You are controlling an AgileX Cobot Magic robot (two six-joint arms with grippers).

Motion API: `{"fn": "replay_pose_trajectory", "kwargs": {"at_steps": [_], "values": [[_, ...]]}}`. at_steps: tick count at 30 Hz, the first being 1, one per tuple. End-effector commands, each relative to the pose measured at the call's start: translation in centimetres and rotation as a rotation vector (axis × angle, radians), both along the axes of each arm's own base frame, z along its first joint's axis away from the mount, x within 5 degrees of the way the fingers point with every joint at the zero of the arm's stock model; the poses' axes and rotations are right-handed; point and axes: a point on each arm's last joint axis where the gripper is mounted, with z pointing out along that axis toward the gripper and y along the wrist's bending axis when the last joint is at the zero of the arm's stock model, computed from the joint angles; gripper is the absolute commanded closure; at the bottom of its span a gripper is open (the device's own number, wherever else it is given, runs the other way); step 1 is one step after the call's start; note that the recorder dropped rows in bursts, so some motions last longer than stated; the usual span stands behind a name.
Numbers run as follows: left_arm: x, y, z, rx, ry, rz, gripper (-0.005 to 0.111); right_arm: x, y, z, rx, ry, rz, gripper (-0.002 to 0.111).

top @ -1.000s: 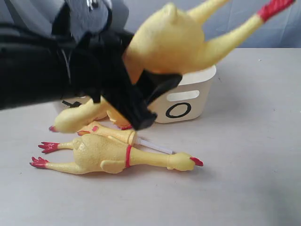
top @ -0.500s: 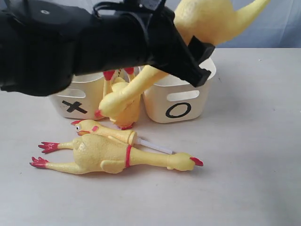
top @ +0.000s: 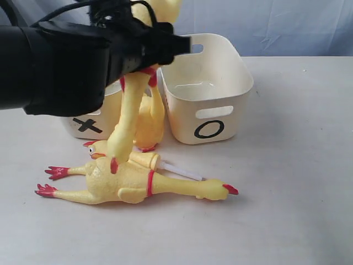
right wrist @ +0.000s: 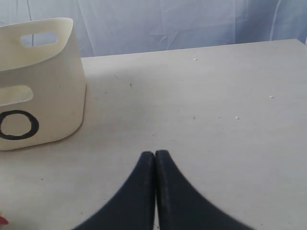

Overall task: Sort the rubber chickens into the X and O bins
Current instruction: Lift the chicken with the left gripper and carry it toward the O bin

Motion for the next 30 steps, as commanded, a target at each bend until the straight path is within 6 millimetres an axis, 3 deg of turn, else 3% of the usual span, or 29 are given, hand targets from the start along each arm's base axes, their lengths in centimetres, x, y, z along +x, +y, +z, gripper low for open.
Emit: {"fn": "replay_pose_trajectory", "kwargs": {"at_steps": [1, 5, 9, 11, 15, 20, 23, 30], "values": [[-0.5, -1.2, 1.0, -0.225, 0.046, -0.106, 0.107, 0.0, 0.0, 0.0, -0.001, -0.010, 0.003, 0.108], [-1.9, -3.9, 1.9, -0.371, 0.140, -0.654, 0.107, 0.0, 0.0, 0.0, -0.001, -0.010, 0.003, 0.108], [-5.0, -4.0, 2.5, -0.107, 0.126, -1.323, 0.107, 0.0, 0.0, 0.0, -0.001, -0.010, 0.003, 0.108], [-5.9, -3.6, 2.1, 0.020, 0.187, -1.448, 0.107, 0.0, 0.0, 0.0, -0.001, -0.012, 0.003, 0.108], [-5.1, -2.3, 0.5, 0.236, 0.308, -1.340, 0.107, 0.0, 0.0, 0.0, -0.001, -0.012, 0.003, 0.108], [-3.1, -1.1, -0.1, 0.424, 0.283, -1.139, 0.107, 0.0, 0.0, 0.0, -0.001, -0.012, 0.003, 0.108], [-2.5, -1.0, 0.9, 0.439, 0.166, -1.076, 0.107, 0.0, 0.0, 0.0, -0.001, -0.012, 0.003, 0.108], [-1.2, -0.5, 5.5, 0.450, -0.250, -0.891, 0.107, 0.0, 0.0, 0.0, -0.001, -0.011, 0.003, 0.108]]}}
